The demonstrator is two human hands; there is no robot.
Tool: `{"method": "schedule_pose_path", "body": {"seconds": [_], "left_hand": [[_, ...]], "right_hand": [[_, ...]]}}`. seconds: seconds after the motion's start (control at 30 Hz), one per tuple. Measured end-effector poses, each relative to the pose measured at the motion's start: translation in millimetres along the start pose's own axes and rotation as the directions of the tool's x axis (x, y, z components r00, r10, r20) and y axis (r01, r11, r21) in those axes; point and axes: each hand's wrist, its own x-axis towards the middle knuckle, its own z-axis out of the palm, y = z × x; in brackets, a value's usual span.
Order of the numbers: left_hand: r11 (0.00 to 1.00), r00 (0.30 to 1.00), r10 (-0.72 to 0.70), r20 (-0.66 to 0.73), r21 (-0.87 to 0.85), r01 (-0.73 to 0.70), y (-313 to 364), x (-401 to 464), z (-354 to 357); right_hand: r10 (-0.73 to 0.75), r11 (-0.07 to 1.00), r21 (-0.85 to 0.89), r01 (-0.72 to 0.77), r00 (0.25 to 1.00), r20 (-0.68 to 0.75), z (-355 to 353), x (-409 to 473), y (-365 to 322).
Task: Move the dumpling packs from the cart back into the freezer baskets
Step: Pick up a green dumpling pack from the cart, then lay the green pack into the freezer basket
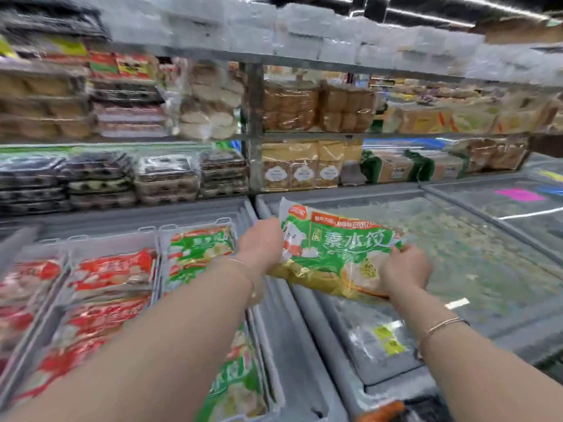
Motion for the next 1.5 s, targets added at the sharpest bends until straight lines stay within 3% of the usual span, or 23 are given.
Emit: {"method": "schedule_pose_path", "body": {"seconds": [0.27,0.4,0.57,0.7,0.9,1.1,1.27,1.33,1.37,1.43,1.5], "left_hand": [[0.982,0.983,-0.185,0.001,0.027,0.185,-204,17,-33],[0.967,0.968,-0.25,0.015,0.054,0.249,-262,16,-14],[0.954,0.942,-0.297,0.155,0.013,0.299,-316,21,37],[0.902,0.877,-0.415,0.242,-0.016,0.431,-335,31,82],[0.87,0.828,-0.456,0.326,-0.033,0.493,-342,41,144],[0.811,0.757,-0.562,0.334,0.045,0.583,-344,41,184],[0.762,0.668,-0.61,0.426,0.086,0.642,-350,45,195],[0.756,0.689,-0.636,0.346,0.104,0.646,-347,42,196],[0.778,0.735,-0.625,0.265,0.124,0.616,-344,40,196],[0.873,0.869,-0.481,0.114,0.153,0.463,-338,38,196],[0.958,0.953,-0.277,0.125,0.115,0.264,-332,41,198]], "right_hand": [[-0.102,0.991,-0.061,0.118,0.97,0.222,146,-107,-68],[-0.099,0.983,-0.119,0.143,0.944,0.316,192,-128,-69],[-0.048,0.967,-0.21,0.144,0.914,0.404,254,-132,-49],[-0.017,0.948,-0.277,0.159,0.892,0.451,295,-122,-21],[0.053,0.932,-0.34,0.126,0.88,0.472,342,-102,18],[0.022,0.914,-0.359,0.188,0.861,0.509,374,-91,56],[-0.005,0.89,-0.396,0.228,0.872,0.49,385,-83,73],[-0.015,0.866,-0.434,0.247,0.882,0.472,385,-87,74],[-0.062,0.826,-0.476,0.302,0.888,0.456,386,-90,76],[-0.245,0.71,-0.517,0.479,0.855,0.456,385,-99,75],[-0.293,0.607,-0.503,0.616,0.761,0.578,385,-106,70]]}}
